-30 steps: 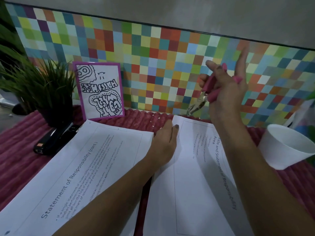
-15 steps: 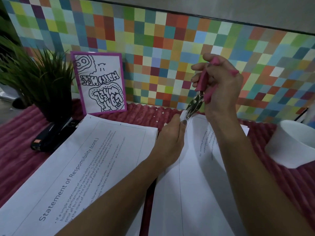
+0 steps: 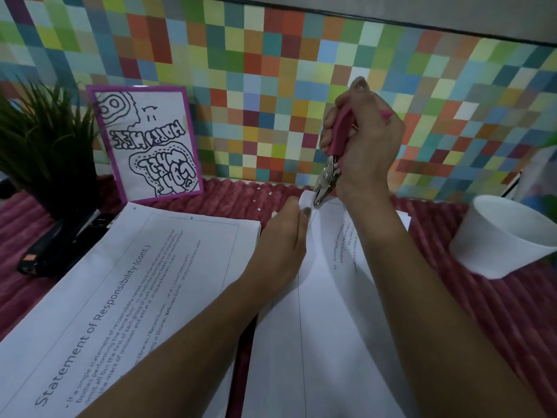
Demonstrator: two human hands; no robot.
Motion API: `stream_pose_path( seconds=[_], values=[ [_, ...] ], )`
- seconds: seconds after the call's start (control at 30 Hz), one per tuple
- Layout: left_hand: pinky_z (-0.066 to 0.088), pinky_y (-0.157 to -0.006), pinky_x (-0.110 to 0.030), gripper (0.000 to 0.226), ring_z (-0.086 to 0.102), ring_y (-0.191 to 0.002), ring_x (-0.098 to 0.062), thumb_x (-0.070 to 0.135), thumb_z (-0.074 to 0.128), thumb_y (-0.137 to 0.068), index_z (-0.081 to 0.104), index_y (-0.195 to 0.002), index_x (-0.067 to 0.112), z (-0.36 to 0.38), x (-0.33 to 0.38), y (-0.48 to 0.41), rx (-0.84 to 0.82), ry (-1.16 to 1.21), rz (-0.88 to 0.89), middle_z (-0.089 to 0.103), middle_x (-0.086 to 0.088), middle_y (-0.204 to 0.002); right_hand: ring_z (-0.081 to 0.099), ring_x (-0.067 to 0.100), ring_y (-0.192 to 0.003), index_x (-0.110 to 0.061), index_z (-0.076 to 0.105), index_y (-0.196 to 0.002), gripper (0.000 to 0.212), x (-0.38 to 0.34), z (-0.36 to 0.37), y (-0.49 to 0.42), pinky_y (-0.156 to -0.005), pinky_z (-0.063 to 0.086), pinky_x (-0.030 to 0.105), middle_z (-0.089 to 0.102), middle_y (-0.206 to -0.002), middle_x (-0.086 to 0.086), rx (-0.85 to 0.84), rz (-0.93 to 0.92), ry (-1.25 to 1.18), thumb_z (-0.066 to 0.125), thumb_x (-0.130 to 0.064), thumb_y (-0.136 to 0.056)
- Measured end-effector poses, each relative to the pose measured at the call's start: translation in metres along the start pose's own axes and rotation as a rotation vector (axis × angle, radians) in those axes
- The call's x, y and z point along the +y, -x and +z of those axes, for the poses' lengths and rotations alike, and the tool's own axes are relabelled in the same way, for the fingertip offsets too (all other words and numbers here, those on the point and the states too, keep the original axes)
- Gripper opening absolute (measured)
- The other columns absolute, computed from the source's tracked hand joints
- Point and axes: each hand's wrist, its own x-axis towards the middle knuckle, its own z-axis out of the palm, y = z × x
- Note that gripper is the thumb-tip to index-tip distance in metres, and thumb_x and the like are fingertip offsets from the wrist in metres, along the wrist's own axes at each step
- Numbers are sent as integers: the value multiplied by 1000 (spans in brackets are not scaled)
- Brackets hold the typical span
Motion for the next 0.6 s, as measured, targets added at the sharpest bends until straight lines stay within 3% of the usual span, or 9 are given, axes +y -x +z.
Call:
stream_pose_path(
  seconds=[0.13,0.33,0.6],
  values=[
    [41,-65,-30,26,47,-68,-10,29,29,-104,47,-93,13,0,0,1,-1,-18,5,48,8,-73,44,22,-39,-2,55,-73,30,1,-3,0,-42,37,26,53,-56,13,52,10,2,50,-18,-97],
    [47,-70,-33,27,56,-76,-15,30,30,-104,50,-103,12,0,1,0,-15,-17,-49,57,3,-81,41,21,-35,-3,52,-66,33,3,-4,0,-40,34,25,50,-52,12,86,9,-15,50,-14,-98],
    [35,-58,-22,23,40,-61,-6,28,30,-104,41,-87,17,0,4,1,-6,-25,-48,41,11,-67,43,22,-37,-1,56,-68,29,5,-9,-3,-41,36,26,52,-54,13,108,130,-71,55,-15,-93]
  ],
)
